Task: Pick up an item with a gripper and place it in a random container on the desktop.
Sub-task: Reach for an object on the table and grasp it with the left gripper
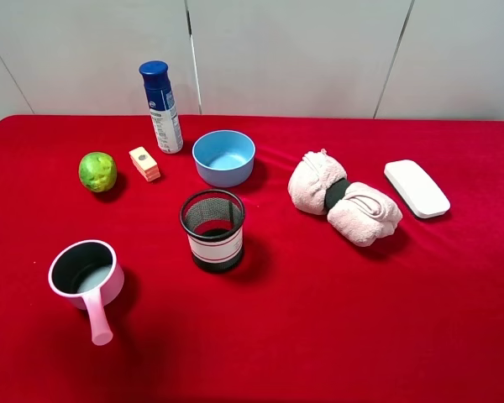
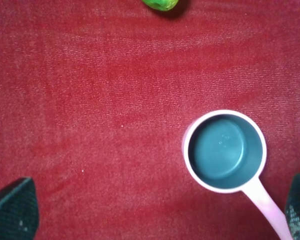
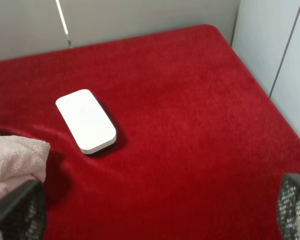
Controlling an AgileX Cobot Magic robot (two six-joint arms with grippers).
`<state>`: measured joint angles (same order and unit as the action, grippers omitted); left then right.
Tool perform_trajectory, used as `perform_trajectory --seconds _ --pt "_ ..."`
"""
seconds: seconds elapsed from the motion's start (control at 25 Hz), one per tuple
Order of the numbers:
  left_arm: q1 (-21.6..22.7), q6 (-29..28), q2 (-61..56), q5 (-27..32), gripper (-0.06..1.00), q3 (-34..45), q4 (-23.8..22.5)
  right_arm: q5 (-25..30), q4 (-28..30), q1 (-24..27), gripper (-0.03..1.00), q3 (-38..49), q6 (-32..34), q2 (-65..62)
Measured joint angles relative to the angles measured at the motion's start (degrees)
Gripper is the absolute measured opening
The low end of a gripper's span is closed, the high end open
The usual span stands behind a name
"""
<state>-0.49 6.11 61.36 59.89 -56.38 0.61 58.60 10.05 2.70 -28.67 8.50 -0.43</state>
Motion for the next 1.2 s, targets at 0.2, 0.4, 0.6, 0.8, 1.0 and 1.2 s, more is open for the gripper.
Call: perform_trajectory --seconds 0.2,0.4,0.6,0.8,1.0,1.2 --pt "0.00 1.11 5.15 -3.28 0.98 -0.98 0.00 0.00 0.00 0.00 0.69 0.00 0.00 0.00" --pt "0.00 1.65 9.62 -6.19 0.98 -1.79 0.00 0.00 0.00 0.00 0.69 0.00 0.00 0.00" --pt "0.00 2.34 13.30 -8.95 0.98 -1.97 0.00 0.00 0.00 0.00 0.69 0.00 0.00 0.00" --pt "0.00 2.53 16.52 -10.37 0.98 -3.25 0.00 0.00 0.00 0.00 0.69 0.00 0.00 0.00" --pt "0.00 2.62 20.30 -10.60 0.98 -5.72 0.09 0.00 0.00 0.00 0.69 0.00 0.00 0.00" --pt "0.00 2.62 24.87 -10.78 0.98 -8.27 0.09 0.00 0.00 0.00 0.69 0.00 0.00 0.00"
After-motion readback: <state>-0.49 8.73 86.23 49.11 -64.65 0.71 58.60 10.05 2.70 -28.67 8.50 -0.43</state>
